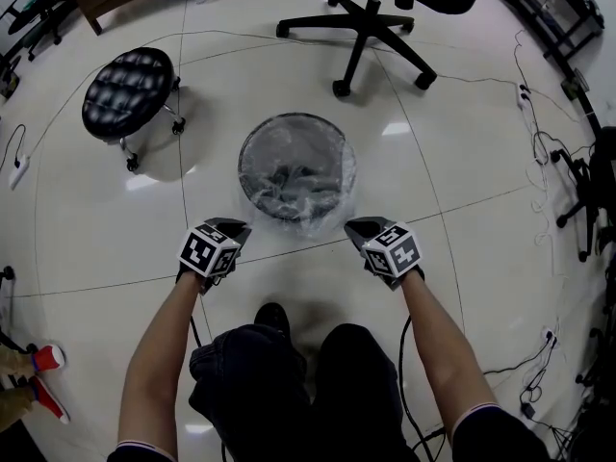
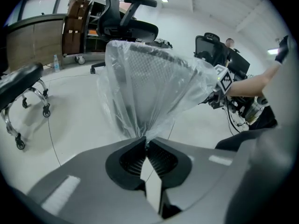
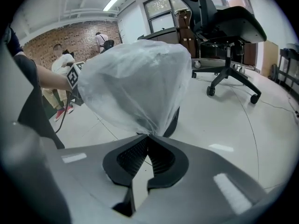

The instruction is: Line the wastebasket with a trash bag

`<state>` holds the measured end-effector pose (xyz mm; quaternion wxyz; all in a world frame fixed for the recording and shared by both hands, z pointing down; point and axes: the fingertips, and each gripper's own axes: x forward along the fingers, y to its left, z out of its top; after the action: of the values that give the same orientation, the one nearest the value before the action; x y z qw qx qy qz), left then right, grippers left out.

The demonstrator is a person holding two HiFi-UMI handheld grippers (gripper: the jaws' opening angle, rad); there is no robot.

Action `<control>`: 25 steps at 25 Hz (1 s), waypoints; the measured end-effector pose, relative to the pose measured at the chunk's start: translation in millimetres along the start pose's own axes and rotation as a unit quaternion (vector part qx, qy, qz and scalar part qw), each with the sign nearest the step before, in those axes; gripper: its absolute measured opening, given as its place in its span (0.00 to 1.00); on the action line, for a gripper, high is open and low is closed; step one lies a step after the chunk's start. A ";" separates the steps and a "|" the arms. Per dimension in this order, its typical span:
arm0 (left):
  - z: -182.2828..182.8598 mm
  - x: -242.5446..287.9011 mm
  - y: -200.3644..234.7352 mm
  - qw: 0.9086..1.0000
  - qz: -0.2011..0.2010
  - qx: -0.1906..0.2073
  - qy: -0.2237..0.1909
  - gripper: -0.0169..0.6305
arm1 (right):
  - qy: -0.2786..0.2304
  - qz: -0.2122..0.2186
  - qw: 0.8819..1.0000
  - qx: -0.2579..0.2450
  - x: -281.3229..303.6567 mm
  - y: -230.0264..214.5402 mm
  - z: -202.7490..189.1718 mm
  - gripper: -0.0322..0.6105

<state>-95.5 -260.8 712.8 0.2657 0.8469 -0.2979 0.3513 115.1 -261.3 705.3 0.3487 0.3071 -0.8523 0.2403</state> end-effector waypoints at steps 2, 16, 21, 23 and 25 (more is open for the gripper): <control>-3.7 6.1 2.2 1.000 0.001 -0.008 0.000 0.04 | 0.003 -0.003 1.000 0.006 6.0 -4.2 -2.8 0.05; -8.2 22.5 15.1 0.998 0.025 -0.048 -0.023 0.05 | -0.004 -0.017 0.999 0.038 26.4 -13.6 -12.8 0.06; -3.1 7.2 3.7 0.998 0.012 -0.048 -0.041 0.25 | -0.011 -0.023 0.998 0.049 13.9 -11.6 -11.5 0.25; 0.7 -2.9 0.7 0.998 0.012 -0.041 -0.050 0.31 | -0.019 -0.030 0.998 0.054 5.2 -10.6 -10.1 0.31; 5.8 -13.8 -1.6 0.998 0.014 -0.034 -0.059 0.33 | -0.027 -0.039 0.997 0.059 -5.4 -10.0 -8.0 0.37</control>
<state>-99.8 -259.1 698.5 0.2713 0.8525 -0.3363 0.2941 128.7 -261.4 708.4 0.3160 0.3661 -0.8333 0.2678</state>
